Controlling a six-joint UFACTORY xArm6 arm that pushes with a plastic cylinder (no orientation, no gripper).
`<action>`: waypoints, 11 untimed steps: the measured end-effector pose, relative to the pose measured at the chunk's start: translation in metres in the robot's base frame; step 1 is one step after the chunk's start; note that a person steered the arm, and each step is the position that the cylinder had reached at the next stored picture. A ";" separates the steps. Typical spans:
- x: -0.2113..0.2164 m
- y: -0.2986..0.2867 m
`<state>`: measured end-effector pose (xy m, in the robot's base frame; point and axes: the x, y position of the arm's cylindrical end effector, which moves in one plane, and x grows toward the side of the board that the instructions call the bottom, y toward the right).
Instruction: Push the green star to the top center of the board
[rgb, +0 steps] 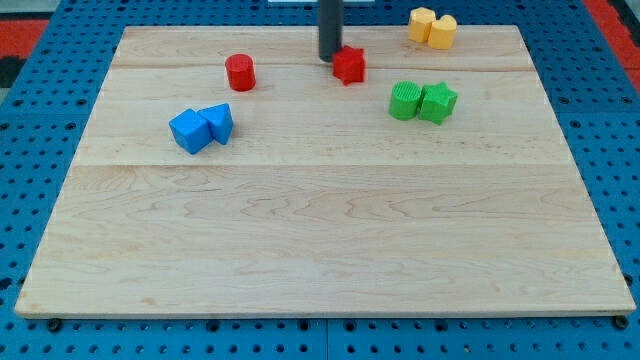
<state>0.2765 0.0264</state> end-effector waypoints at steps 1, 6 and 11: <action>0.072 0.022; 0.080 0.139; -0.011 0.056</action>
